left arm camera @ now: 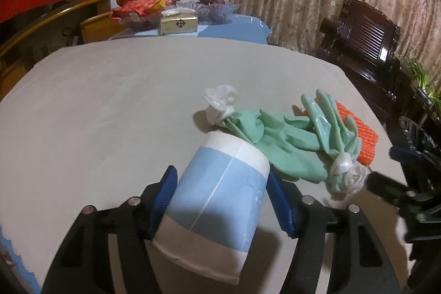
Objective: Collect trash
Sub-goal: 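Grasp the light-blue paper cup with the left tool while the right tool grasps the green glove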
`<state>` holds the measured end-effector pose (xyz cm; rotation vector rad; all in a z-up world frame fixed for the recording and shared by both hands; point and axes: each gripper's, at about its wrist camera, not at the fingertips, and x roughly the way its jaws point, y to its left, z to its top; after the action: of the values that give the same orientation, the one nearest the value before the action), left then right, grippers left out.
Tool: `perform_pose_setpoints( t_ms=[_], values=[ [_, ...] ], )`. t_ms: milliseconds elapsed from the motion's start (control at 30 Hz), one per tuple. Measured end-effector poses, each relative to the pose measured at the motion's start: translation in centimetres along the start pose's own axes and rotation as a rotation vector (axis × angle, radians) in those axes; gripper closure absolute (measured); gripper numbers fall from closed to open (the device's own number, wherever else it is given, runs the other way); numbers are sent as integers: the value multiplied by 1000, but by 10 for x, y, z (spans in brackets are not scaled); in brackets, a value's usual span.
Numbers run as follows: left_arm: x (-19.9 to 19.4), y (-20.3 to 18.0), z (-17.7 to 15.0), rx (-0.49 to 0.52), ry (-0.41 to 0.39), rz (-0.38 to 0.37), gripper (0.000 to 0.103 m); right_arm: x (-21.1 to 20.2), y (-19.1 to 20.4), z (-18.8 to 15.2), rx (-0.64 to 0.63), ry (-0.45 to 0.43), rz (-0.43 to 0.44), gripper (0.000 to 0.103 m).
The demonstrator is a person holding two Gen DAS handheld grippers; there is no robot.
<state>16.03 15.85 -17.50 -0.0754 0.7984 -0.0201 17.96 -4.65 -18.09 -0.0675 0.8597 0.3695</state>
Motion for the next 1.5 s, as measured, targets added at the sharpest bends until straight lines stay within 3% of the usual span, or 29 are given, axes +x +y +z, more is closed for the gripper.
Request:
perform_pose_setpoints(
  t_ms=[100,233,400,500,600,667,867,1033,1133,1267,1500],
  values=[
    [-3,1,2,0,-7,15,40,10,4,1,2,3,-14,9],
    [-6,4,4,-4,-11,27,40,28,6,3,24,32,-25,20],
    [-5,6,3,-10,-8,27,40,42,8,9,11,38,-46,22],
    [-5,5,4,-7,-9,24,41,44,10,12,-8,42,-51,30],
    [-6,2,4,-3,-9,20,41,39,11,12,-30,41,-18,54],
    [-6,0,4,1,-9,16,41,34,12,12,-28,47,9,62],
    [-10,-8,3,9,-7,3,41,12,10,1,-28,60,80,64],
    [-7,-12,-1,13,6,0,41,26,8,-3,-8,98,71,49],
    [-7,-13,-2,11,8,-2,41,37,11,1,-14,97,50,46],
    [-10,-15,0,18,2,0,41,39,11,5,-24,101,65,69],
    [-16,-21,5,23,-14,-5,41,2,2,12,-15,28,94,75]
  ],
)
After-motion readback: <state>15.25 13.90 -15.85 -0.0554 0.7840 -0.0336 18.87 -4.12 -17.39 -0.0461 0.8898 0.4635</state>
